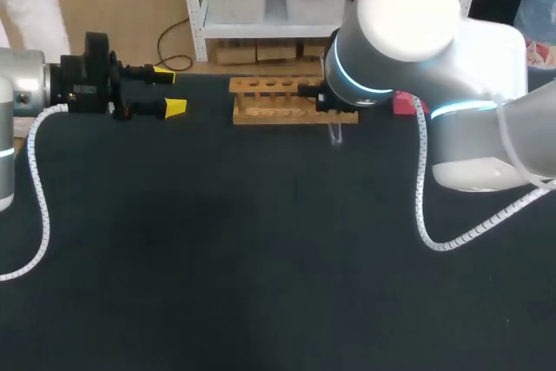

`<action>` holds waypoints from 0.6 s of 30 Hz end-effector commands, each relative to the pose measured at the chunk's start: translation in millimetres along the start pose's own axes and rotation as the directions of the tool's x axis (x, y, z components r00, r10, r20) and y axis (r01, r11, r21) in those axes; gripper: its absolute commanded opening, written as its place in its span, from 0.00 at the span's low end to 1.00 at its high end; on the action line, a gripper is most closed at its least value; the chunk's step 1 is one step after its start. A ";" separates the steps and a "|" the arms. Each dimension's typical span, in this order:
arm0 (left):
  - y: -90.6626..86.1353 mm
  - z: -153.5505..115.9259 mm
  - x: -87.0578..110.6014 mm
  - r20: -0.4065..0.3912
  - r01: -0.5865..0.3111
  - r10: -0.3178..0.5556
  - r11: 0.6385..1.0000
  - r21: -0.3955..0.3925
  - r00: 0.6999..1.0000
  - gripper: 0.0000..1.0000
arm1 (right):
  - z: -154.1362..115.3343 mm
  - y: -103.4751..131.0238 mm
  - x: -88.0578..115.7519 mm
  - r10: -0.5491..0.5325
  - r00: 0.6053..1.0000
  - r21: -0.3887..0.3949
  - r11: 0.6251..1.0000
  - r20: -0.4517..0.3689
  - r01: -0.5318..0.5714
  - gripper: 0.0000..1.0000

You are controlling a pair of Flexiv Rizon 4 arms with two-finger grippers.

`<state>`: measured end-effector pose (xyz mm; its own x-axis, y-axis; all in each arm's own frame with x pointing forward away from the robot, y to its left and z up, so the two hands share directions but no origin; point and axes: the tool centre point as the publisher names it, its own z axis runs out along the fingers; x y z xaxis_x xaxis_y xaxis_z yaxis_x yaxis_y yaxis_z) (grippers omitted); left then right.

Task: Grasp the test tube, adjust it, and insert it.

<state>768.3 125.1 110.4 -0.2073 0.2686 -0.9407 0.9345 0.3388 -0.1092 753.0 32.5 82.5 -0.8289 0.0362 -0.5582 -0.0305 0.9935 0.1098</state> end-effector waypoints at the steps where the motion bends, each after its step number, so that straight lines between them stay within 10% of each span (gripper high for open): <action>1: 0.0 0.2 1.2 0.005 -0.003 0.003 1.000 -0.002 1.000 1.00 | 14.3 2.8 -11.0 -0.006 1.000 -0.001 1.000 -0.002 0.006 0.00; 18: 0.0 0.2 1.2 0.005 -0.003 0.003 1.000 -0.002 1.000 1.00 | 36.5 0.6 -23.0 -0.045 0.999 0.007 0.999 -0.016 0.045 0.00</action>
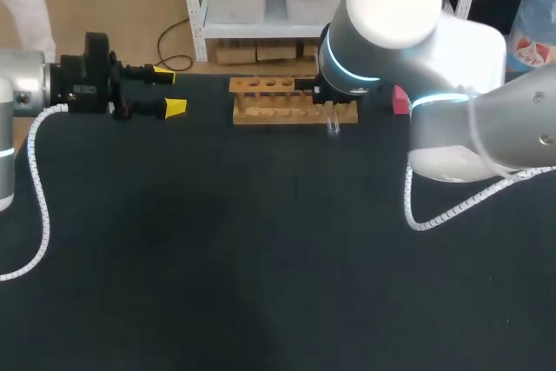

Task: Grasp the test tube, adjust it, and insert it.

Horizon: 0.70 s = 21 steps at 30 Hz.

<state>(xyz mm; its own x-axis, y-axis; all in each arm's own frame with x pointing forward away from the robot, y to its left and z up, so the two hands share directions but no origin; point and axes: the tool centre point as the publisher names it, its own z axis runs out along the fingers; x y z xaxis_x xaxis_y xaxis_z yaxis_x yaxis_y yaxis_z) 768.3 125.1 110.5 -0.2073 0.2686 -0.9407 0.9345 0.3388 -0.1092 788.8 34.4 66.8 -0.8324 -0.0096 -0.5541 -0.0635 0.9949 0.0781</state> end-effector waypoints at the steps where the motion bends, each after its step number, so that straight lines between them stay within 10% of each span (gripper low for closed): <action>1: 0.0 0.2 1.3 0.005 -0.003 0.003 1.000 -0.002 1.000 1.00 | 4.0 1.8 -2.5 0.000 1.000 -0.001 1.000 -0.007 0.000 0.00; 21: 0.0 0.2 1.3 0.005 -0.003 0.003 1.000 -0.002 1.000 1.00 | 23.7 4.0 -1.6 -0.016 0.998 -0.016 1.000 -0.058 0.015 0.00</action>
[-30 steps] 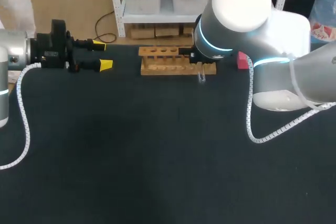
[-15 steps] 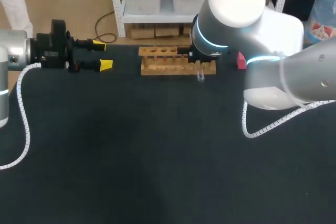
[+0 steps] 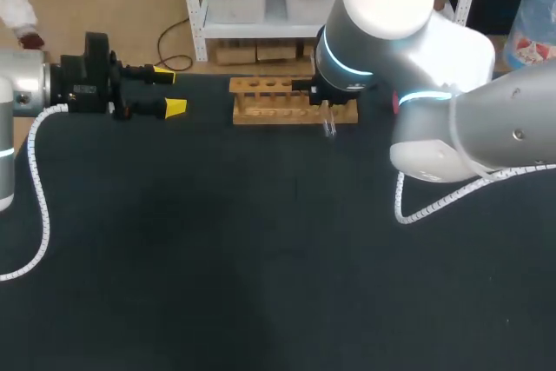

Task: Grasp the test tube, adjust it, and insert it.

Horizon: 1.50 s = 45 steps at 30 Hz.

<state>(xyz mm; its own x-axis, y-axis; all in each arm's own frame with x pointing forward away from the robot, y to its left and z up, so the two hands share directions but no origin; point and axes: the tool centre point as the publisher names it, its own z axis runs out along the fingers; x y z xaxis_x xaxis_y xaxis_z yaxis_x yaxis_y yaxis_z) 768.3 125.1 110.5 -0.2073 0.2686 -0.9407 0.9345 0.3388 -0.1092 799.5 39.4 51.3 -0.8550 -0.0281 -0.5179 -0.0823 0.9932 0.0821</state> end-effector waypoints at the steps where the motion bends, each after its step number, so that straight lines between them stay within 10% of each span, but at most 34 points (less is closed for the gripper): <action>1: 0.0 0.2 1.3 0.005 -0.003 0.003 1.000 -0.002 1.000 1.00 | 4.8 1.0 -1.2 -0.003 1.000 -0.003 1.000 -0.016 0.003 0.00; 30: 0.0 0.2 1.3 0.005 -0.003 0.003 1.000 -0.002 1.000 1.00 | 15.6 -0.6 6.4 -0.016 0.997 -0.015 1.000 -0.080 0.015 0.00; 45: 0.0 0.2 1.3 0.005 -0.003 0.003 1.000 -0.002 1.000 1.00 | -35.5 2.1 8.3 0.059 0.998 -0.005 0.998 0.032 -0.059 0.00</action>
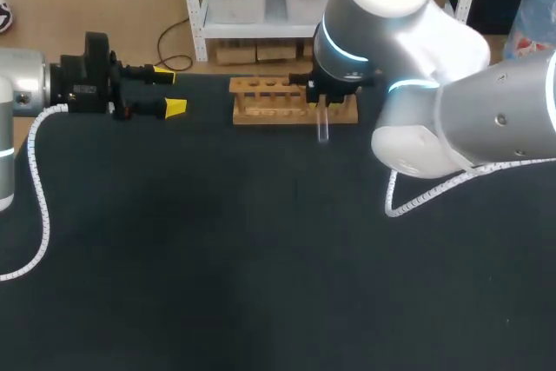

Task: Grasp the test tube, adjust it, and insert it.

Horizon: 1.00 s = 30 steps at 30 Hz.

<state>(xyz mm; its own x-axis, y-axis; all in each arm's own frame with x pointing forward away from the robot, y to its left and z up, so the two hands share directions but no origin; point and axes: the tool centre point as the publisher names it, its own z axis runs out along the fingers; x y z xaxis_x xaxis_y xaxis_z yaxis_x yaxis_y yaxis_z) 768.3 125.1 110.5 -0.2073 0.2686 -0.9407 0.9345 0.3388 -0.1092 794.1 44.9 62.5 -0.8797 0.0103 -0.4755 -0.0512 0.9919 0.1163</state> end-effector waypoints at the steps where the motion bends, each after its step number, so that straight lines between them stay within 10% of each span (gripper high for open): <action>1: 0.0 0.2 1.3 0.005 -0.003 0.003 1.000 -0.002 1.000 1.00 | -28.1 -5.0 9.4 0.022 0.995 0.007 1.000 0.093 -0.022 0.00; 30: 0.0 0.2 1.3 0.005 -0.003 0.003 1.000 -0.002 1.000 1.00 | -89.1 -0.7 3.2 -0.004 0.978 0.016 1.000 0.210 0.001 0.00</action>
<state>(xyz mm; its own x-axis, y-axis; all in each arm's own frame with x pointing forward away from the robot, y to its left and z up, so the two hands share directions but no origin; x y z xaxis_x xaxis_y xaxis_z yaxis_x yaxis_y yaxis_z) 768.3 125.1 110.5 -0.2073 0.2686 -0.9407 0.9345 0.3388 -0.1092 753.0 36.0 138.9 -0.7811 0.0274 -0.6238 -0.0437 0.9942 0.0984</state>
